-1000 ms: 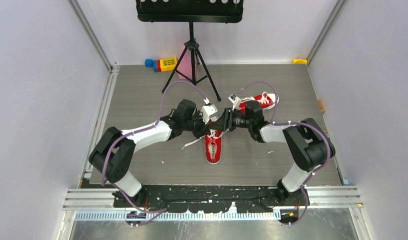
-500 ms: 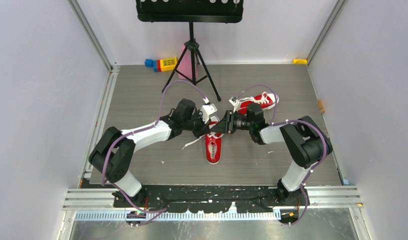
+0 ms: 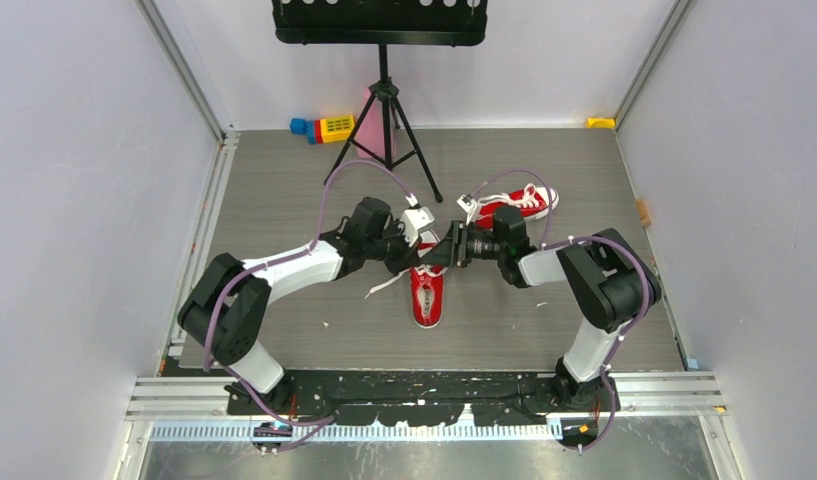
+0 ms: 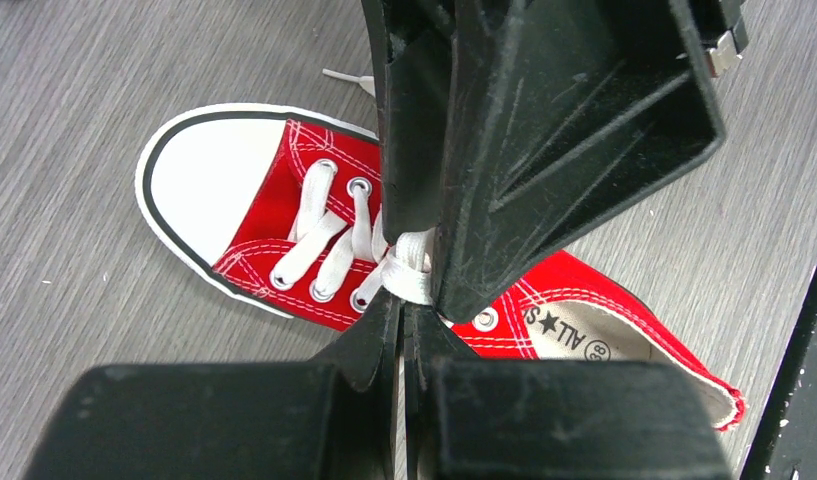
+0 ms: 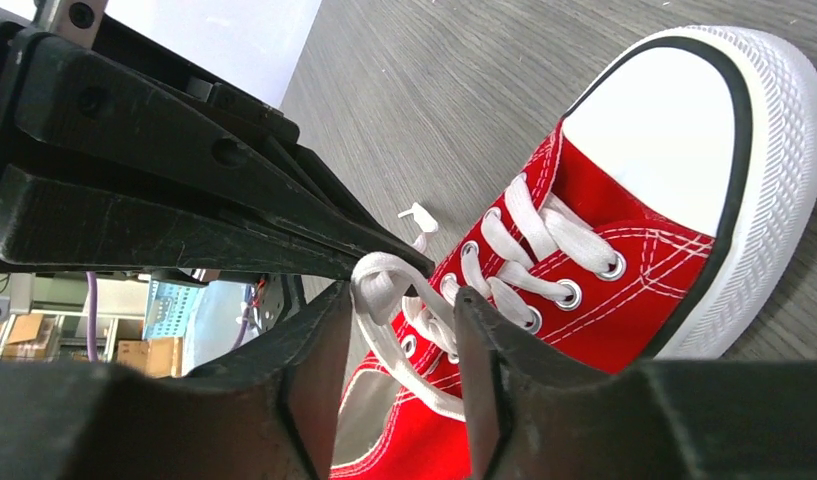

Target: Tie the shoes

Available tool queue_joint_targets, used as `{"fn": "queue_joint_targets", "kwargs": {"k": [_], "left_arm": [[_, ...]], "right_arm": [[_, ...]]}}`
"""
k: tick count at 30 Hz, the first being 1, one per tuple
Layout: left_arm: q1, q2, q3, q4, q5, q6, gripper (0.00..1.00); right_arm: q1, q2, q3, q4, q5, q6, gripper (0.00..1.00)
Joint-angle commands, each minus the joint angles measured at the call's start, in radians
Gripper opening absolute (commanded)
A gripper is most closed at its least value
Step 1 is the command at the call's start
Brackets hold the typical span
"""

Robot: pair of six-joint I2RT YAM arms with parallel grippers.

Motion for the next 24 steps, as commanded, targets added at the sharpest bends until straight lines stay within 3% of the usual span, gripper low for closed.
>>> {"fn": "queue_joint_targets", "kwargs": {"k": [1, 6, 15, 20, 24], "left_arm": [[-0.003, -0.006, 0.017, 0.066, 0.065, -0.002, 0.00], [-0.003, -0.009, 0.015, 0.068, 0.082, -0.002, 0.00], [-0.003, 0.006, 0.025, 0.063, 0.084, -0.001, 0.00], [-0.004, 0.008, 0.029, 0.051, 0.061, 0.001, 0.00], [-0.004, -0.001, 0.033, 0.024, 0.018, -0.006, 0.07]], "right_arm": [[0.003, 0.033, 0.054, 0.072, -0.022, 0.000, 0.44], [0.003, 0.071, 0.062, 0.167, -0.063, 0.054, 0.42], [0.003, 0.071, 0.064, 0.174, -0.070, 0.063, 0.20], [0.003, 0.044, 0.060, 0.125, -0.043, 0.032, 0.02], [0.003, 0.006, 0.054, 0.062, 0.000, -0.014, 0.00]]}}
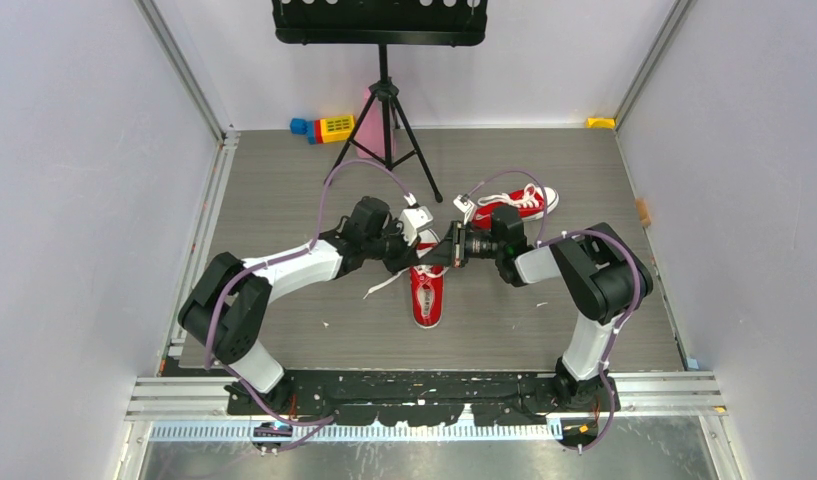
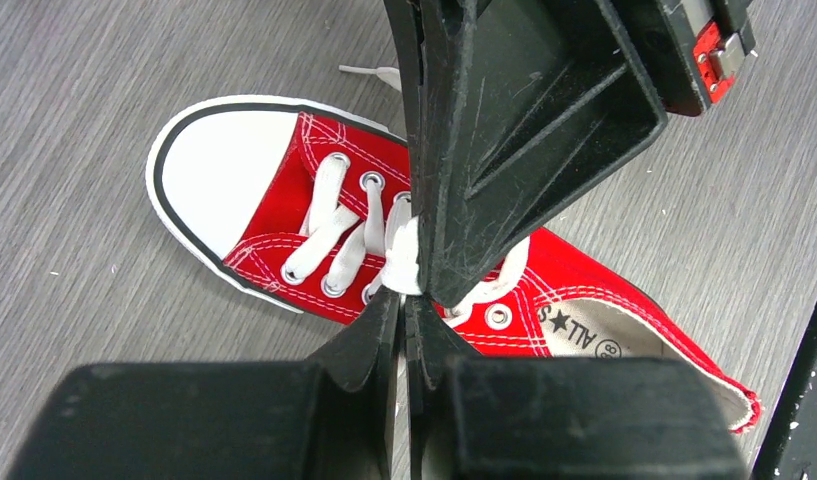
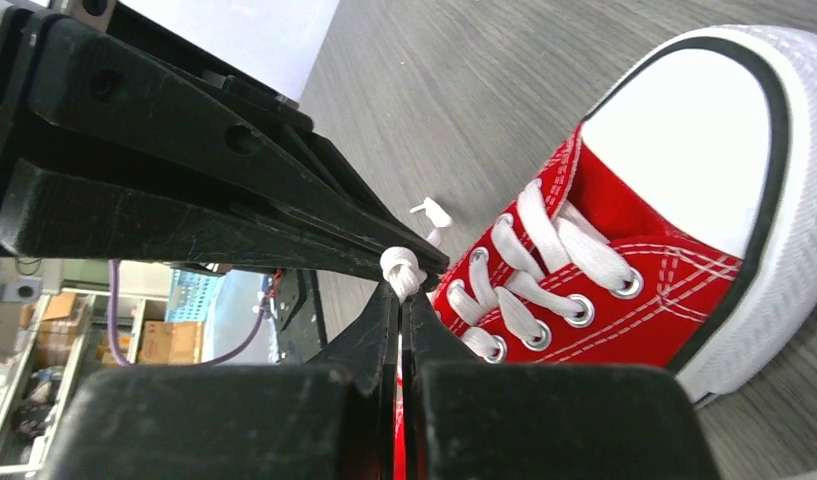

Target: Tie the shoes

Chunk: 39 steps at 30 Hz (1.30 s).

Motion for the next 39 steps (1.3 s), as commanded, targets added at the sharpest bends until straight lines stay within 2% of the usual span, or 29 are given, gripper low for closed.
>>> {"fn": "queue_joint_targets", "kwargs": {"k": [1, 6, 8, 12, 16, 21, 27, 29, 39], "left_arm": [[-0.015, -0.012, 0.031, 0.020, 0.014, -0.013, 0.09], [-0.014, -0.039, 0.018, -0.029, -0.034, -0.038, 0.27], [-0.015, -0.050, 0.005, -0.029, -0.049, -0.047, 0.37], [-0.014, -0.101, -0.028, -0.039, -0.098, -0.095, 0.47], [-0.016, -0.205, -0.084, -0.039, -0.154, -0.151, 0.51], [-0.028, -0.259, -0.105, -0.017, -0.144, -0.351, 0.49], [-0.083, -0.176, -0.039, -0.048, -0.167, -0.586, 0.35], [-0.100, -0.150, -0.025, -0.048, -0.189, -0.617, 0.32], [-0.121, -0.054, 0.053, -0.068, -0.288, -0.654, 0.32]], "right_arm": [[0.004, -0.075, 0.027, -0.038, 0.099, -0.080, 0.00], [0.004, -0.126, 0.010, -0.102, 0.165, -0.128, 0.00], [0.004, -0.127, 0.013, -0.112, 0.169, -0.130, 0.00], [0.008, -0.125, 0.019, -0.118, 0.170, -0.126, 0.00], [0.020, -0.129, 0.028, -0.142, 0.174, -0.139, 0.00], [0.026, -0.138, 0.025, -0.150, 0.182, -0.144, 0.00], [0.032, -0.146, 0.028, -0.167, 0.192, -0.153, 0.00], [0.034, -0.152, 0.027, -0.170, 0.193, -0.155, 0.00], [0.036, -0.160, 0.025, -0.172, 0.193, -0.156, 0.00]]}}
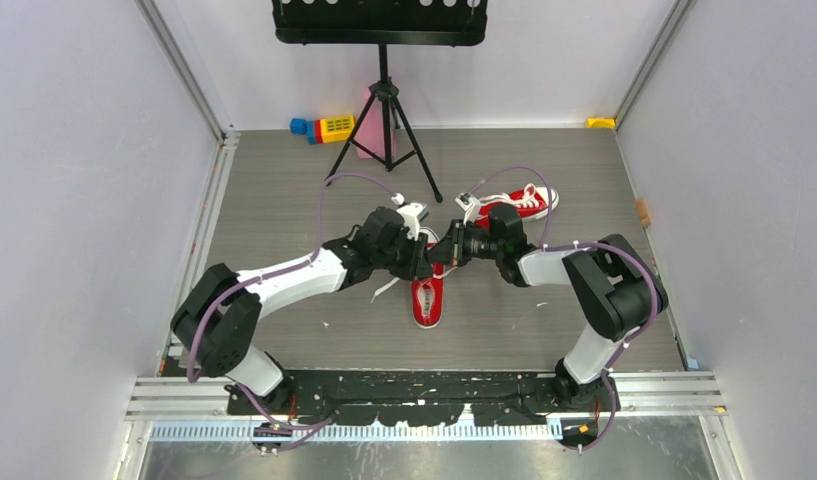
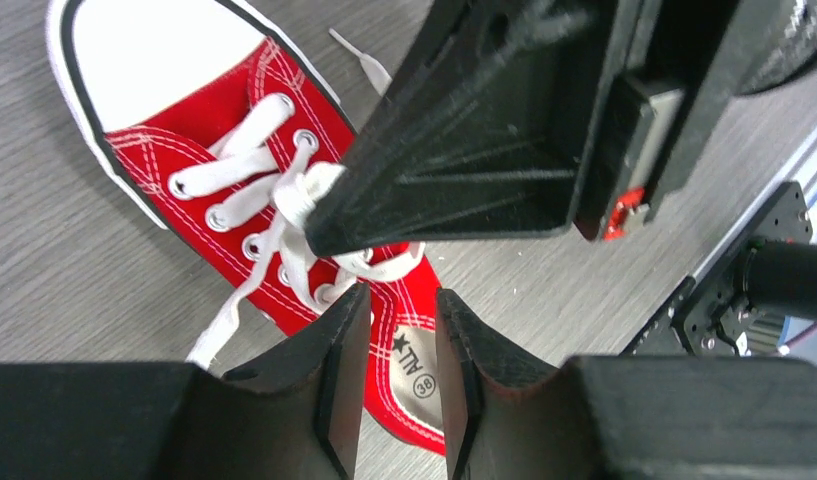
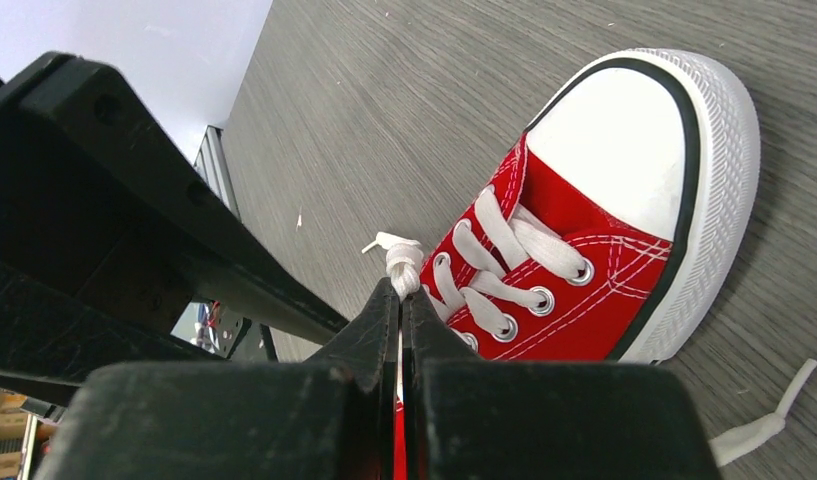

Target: Tie the shoes

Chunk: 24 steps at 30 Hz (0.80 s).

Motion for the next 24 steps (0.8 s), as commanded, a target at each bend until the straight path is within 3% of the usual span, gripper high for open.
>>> {"fn": "queue_joint_targets", "kwargs": {"k": [1, 7, 15, 20, 24], "left_arm": [[-0.002, 0.027, 0.061, -0.001, -0.066, -0.039, 0.33], [-0.002, 0.074, 0.093, -0.015, -0.103, -0.041, 0.33], [-0.002, 0.093, 0.131, -0.083, -0.157, -0.011, 0.21], [-0.002, 0.092, 0.139, -0.101, -0.171, 0.004, 0.07], [-0.002, 0.085, 0.143, -0.119, -0.173, 0.009, 0.14]], "right_arm": [[0.006, -0.045, 0.025, 0.035, 0.004, -0.020, 0.00], [0.006, -0.047, 0.024, 0.037, 0.003, -0.017, 0.00], [0.006, -0.048, 0.023, 0.043, -0.001, -0.014, 0.00], [0.006, -0.047, 0.024, 0.043, -0.001, -0.012, 0.00], [0.006, -0.046, 0.026, 0.043, 0.002, -0.012, 0.00]]}}
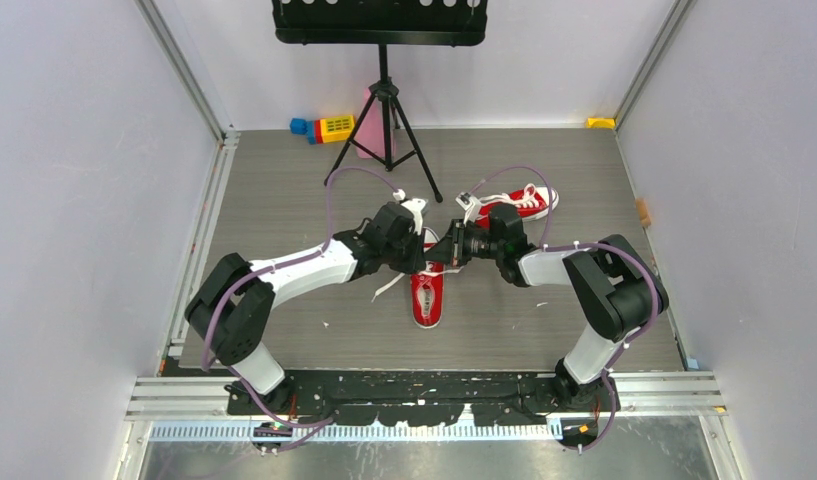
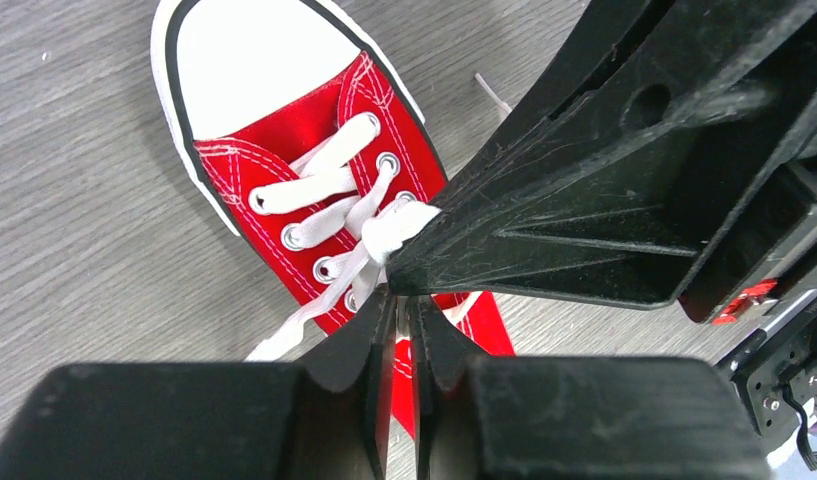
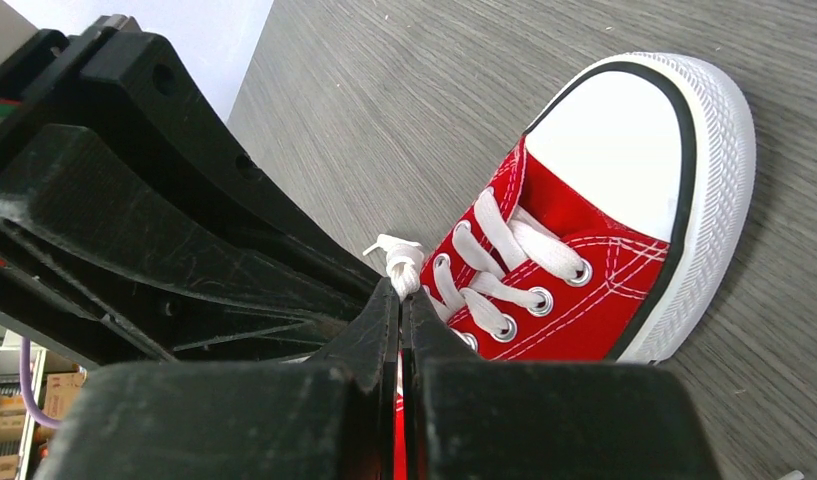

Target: Tie the shoes

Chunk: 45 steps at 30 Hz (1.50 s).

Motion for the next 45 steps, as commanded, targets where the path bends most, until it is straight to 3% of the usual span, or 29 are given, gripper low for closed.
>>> {"fn": "queue_joint_targets", "kwargs": {"k": [1, 6, 11, 25, 41, 45], "left_arm": [[-0.002, -0.012, 0.045, -0.028, -0.032, 0.025, 0.14], [-0.002, -0.027, 0.050, -0.051, -0.048, 0.032, 0.15], [-0.002, -0.007, 0.059, -0.065, -0.046, 0.032, 0.10], [0.021, 0.046, 0.053, 0.014, -0.004, 0.035, 0.08], [0.049, -0.011, -0.094, 0.354, 0.000, 0.084, 0.07], [0.050, -0.017, -0.158, 0.533, 0.033, 0.094, 0.07]], "right_arm": [[0.006, -0.039, 0.028, 0.042, 0.000, -0.011, 0.00], [0.006, -0.038, 0.027, 0.040, -0.002, -0.012, 0.00], [0.006, -0.039, 0.028, 0.040, -0.002, -0.012, 0.00], [0.008, -0.073, 0.013, 0.035, 0.006, -0.009, 0.00], [0.020, -0.077, 0.015, 0.029, 0.006, -0.001, 0.00], [0.022, -0.076, 0.015, 0.029, 0.006, -0.001, 0.00]]}}
